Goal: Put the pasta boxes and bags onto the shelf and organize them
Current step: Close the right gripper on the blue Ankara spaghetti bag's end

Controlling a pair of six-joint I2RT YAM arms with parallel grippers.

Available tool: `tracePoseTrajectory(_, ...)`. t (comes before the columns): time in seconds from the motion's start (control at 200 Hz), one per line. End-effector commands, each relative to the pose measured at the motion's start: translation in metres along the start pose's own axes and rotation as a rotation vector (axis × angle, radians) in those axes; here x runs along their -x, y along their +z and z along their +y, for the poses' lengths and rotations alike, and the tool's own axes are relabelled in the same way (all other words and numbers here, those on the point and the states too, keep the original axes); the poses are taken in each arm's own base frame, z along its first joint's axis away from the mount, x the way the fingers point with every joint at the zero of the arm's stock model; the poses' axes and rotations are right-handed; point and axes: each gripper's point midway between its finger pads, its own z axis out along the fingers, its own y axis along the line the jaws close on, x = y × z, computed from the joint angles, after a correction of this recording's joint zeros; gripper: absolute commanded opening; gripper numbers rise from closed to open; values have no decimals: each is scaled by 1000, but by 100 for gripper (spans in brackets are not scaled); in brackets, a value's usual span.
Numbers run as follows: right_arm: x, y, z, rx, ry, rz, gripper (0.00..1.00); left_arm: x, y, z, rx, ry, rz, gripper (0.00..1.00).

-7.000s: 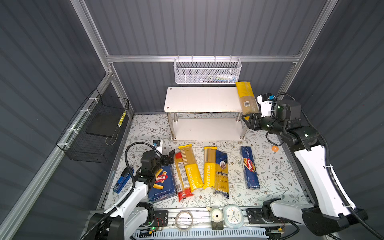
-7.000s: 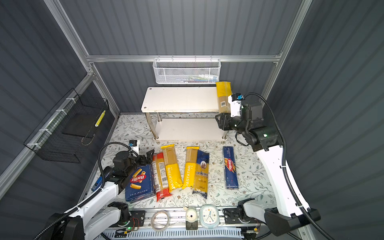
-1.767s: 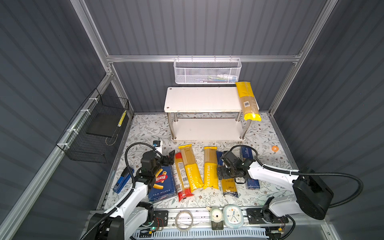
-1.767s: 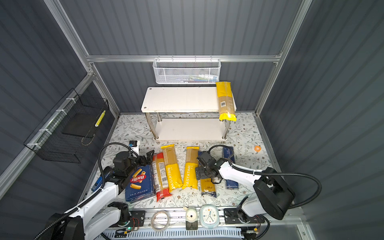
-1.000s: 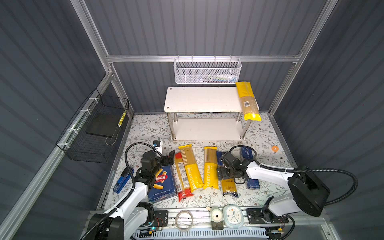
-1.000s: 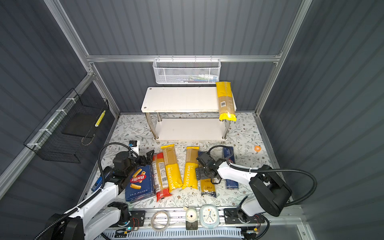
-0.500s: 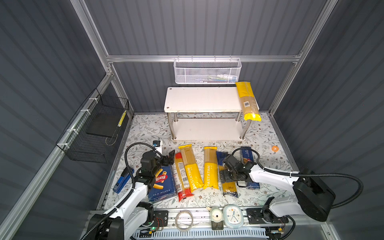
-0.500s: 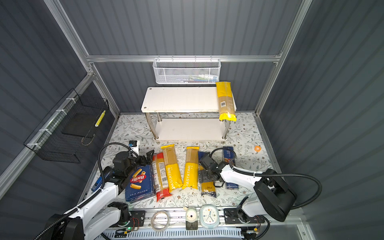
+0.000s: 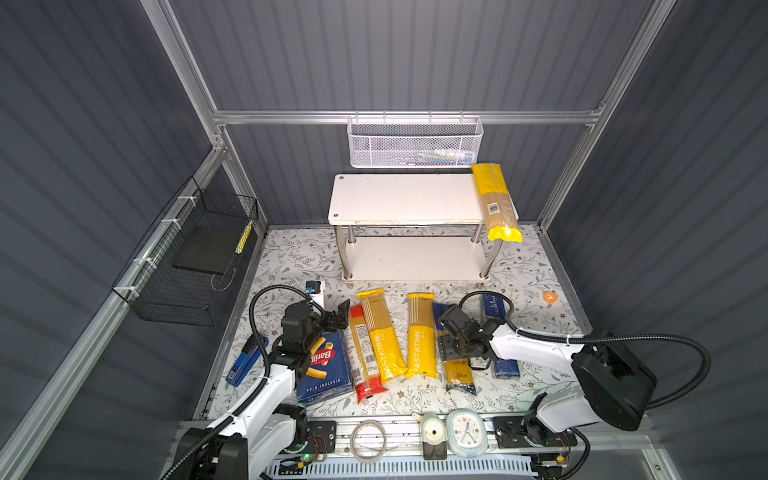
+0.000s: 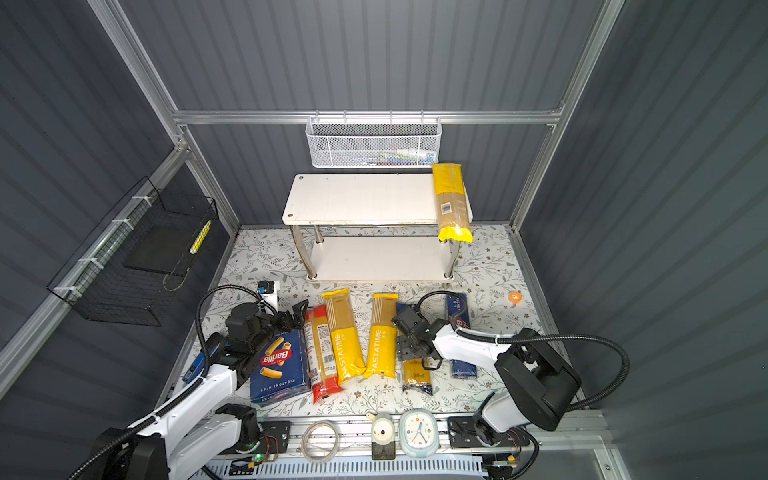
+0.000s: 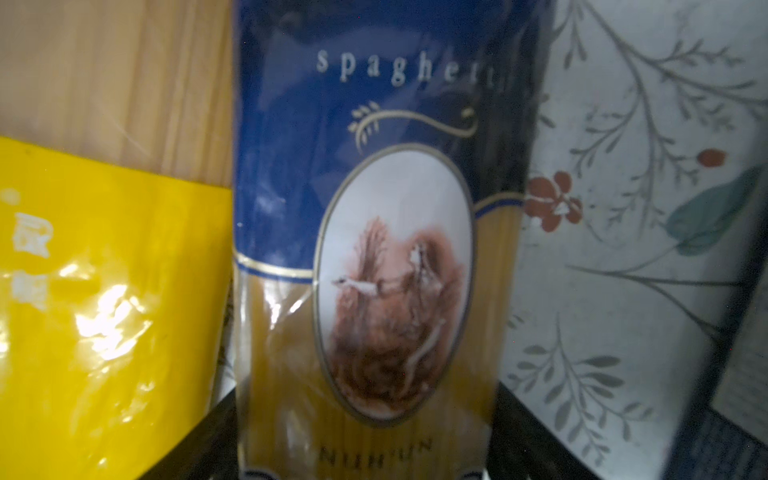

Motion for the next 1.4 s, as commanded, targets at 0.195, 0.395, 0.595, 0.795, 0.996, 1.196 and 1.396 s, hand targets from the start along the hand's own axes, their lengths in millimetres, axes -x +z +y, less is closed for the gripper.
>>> tracePoseTrajectory(0.195, -33, 9, -15, -40, 18, 95, 74, 0, -1, -1, -3, -2, 0, 100)
tracePoseTrajectory(0.395, -31, 7, -15, -39, 27, 84, 67, 1, -1, -1, -3, -2, -2, 100)
tracePoseTrajectory(0.595, -17, 1, -11, -16, 42, 16, 59, 1, -1, -1, -3, -3, 1, 99)
tracePoseTrajectory(0.795, -9, -2, -7, 3, 54, -21, 49, 0, -1, -1, -1, -3, 1, 100)
tracePoseTrajectory(0.996, 1, -6, 0, 34, 71, -53, 40, 0, -1, -1, 0, -3, 1, 100)
tracePoseTrajectory(1.196, 13, -16, 3, 50, 97, -94, 30, 1, -1, -1, 0, -3, 0, 100)
tracePoseTrajectory(1.396, 26, -33, 5, 79, 111, -158, 19, 0, -1, -1, 1, -4, 0, 100)
